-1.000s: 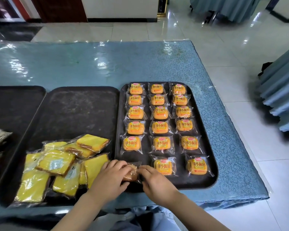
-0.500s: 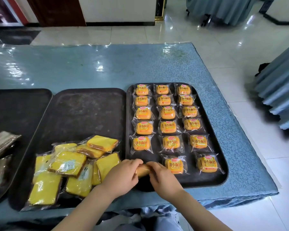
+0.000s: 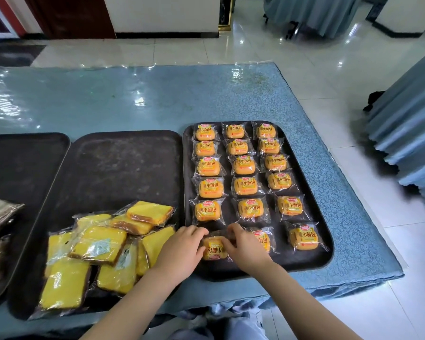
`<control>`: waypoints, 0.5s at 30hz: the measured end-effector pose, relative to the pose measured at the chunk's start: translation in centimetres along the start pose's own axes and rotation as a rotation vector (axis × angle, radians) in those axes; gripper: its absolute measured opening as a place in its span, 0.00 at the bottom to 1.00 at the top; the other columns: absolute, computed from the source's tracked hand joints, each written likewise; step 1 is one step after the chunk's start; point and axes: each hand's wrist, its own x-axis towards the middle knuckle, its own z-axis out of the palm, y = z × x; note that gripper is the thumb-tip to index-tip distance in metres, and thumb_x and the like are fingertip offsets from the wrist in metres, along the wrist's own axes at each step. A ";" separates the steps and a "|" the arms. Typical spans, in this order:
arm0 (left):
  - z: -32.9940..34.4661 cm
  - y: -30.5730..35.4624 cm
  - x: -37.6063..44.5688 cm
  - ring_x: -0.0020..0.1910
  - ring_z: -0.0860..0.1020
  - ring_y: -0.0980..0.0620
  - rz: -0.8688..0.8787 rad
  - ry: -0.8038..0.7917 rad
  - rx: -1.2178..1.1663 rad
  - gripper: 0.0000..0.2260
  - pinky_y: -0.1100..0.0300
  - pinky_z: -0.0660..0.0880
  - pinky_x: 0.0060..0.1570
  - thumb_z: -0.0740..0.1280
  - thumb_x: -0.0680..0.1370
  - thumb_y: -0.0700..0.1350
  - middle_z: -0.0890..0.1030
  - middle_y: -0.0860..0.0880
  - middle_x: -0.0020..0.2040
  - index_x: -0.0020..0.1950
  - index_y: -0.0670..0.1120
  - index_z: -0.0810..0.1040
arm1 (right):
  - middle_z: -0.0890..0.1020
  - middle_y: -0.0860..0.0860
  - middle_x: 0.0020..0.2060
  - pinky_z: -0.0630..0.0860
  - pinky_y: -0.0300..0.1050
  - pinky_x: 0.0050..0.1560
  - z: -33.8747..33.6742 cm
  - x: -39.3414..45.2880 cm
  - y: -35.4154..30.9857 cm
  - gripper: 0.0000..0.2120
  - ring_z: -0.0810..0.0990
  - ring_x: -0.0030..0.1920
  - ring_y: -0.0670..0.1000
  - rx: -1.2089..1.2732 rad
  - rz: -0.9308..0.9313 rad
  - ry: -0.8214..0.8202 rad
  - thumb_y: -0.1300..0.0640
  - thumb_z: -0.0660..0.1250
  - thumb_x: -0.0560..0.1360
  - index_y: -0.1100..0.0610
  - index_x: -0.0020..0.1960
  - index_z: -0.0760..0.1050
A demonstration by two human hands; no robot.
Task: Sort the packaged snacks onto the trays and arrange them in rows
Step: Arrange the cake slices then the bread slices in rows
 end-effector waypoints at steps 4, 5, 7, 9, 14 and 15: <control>0.5 0.0 0.3 0.60 0.74 0.53 0.010 0.013 0.019 0.14 0.60 0.74 0.54 0.61 0.81 0.51 0.76 0.54 0.62 0.67 0.55 0.69 | 0.79 0.46 0.44 0.72 0.35 0.39 0.2 -1.0 0.2 0.23 0.77 0.40 0.45 0.006 -0.057 -0.037 0.48 0.64 0.78 0.52 0.70 0.63; 0.6 0.0 0.3 0.59 0.74 0.54 0.007 0.017 -0.018 0.14 0.61 0.74 0.52 0.61 0.81 0.50 0.76 0.55 0.62 0.67 0.54 0.70 | 0.79 0.46 0.47 0.71 0.34 0.41 0.3 -1.2 0.3 0.25 0.76 0.42 0.44 0.018 -0.068 -0.049 0.46 0.66 0.77 0.52 0.71 0.63; 0.7 -0.1 0.4 0.56 0.76 0.56 -0.003 0.036 -0.147 0.13 0.63 0.75 0.49 0.61 0.81 0.49 0.75 0.57 0.60 0.66 0.54 0.71 | 0.80 0.48 0.51 0.69 0.32 0.43 0.3 -1.6 0.4 0.28 0.76 0.44 0.45 0.052 -0.053 -0.044 0.43 0.70 0.73 0.51 0.68 0.65; 0.5 0.1 0.3 0.56 0.76 0.58 0.003 0.050 -0.310 0.14 0.63 0.76 0.50 0.63 0.81 0.47 0.74 0.58 0.59 0.66 0.55 0.71 | 0.80 0.47 0.46 0.70 0.32 0.39 0.5 -1.8 0.5 0.25 0.77 0.41 0.44 0.117 0.000 -0.001 0.42 0.73 0.70 0.51 0.61 0.69; -0.1 0.3 0.1 0.63 0.71 0.65 -0.149 0.153 -0.709 0.25 0.71 0.68 0.59 0.67 0.79 0.48 0.69 0.62 0.65 0.73 0.55 0.63 | 0.83 0.53 0.41 0.83 0.50 0.44 0.2 -2.4 -0.4 0.18 0.85 0.38 0.51 0.654 0.243 0.112 0.44 0.73 0.71 0.56 0.50 0.73; -0.4 0.4 0.1 0.62 0.72 0.64 -0.214 0.141 -0.835 0.26 0.71 0.69 0.58 0.69 0.78 0.48 0.70 0.61 0.65 0.73 0.56 0.61 | 0.84 0.56 0.42 0.83 0.53 0.45 0.1 -2.5 -0.8 0.18 0.85 0.39 0.53 0.836 0.296 0.113 0.46 0.72 0.72 0.59 0.51 0.73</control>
